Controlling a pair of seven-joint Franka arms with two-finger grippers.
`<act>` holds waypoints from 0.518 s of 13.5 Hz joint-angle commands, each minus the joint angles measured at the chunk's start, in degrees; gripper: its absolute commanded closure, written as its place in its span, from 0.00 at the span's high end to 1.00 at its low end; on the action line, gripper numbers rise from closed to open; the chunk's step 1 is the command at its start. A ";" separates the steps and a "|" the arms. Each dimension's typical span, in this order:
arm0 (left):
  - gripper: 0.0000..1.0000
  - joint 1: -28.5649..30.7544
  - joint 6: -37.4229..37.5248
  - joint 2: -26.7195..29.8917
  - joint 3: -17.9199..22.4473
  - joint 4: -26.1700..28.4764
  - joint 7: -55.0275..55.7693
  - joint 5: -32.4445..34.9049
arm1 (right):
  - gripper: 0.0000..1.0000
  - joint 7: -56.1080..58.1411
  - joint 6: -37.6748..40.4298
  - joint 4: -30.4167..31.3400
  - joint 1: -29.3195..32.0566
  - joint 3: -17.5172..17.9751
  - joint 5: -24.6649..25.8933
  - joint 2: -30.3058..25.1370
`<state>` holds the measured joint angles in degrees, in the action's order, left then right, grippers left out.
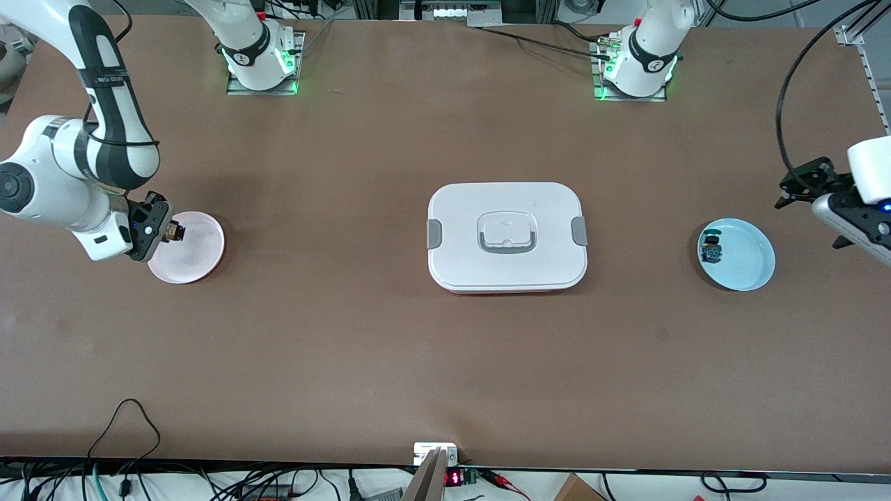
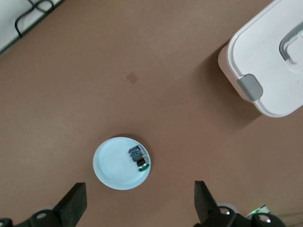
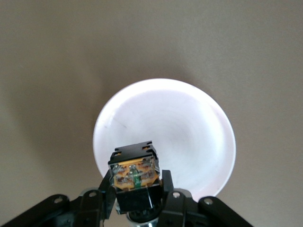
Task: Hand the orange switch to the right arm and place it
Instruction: 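Move the orange switch over the white plate with the right gripper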
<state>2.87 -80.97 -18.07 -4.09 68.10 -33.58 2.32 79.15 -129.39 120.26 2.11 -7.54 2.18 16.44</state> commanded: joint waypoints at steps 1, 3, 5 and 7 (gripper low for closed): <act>1.00 -1.29 -0.49 3.47 -0.21 4.93 7.99 1.63 | 0.12 4.77 -5.50 2.26 0.79 0.42 1.95 -0.18; 1.00 -1.29 -4.69 8.63 -0.57 12.70 11.25 1.54 | 0.12 5.57 -9.28 3.75 1.41 0.51 1.95 0.79; 1.00 -0.77 -11.63 16.37 -0.66 25.02 11.52 1.46 | 0.12 7.32 -13.84 5.42 1.50 0.51 1.95 1.32; 1.00 -0.42 -14.47 19.12 -0.66 30.23 14.05 1.20 | 0.12 7.42 -16.93 6.74 1.41 0.51 1.78 2.19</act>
<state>1.95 -90.96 -6.22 -4.57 87.58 -22.23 2.34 85.21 -143.18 125.13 2.77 -7.54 3.29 18.57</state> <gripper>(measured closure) 0.000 0.577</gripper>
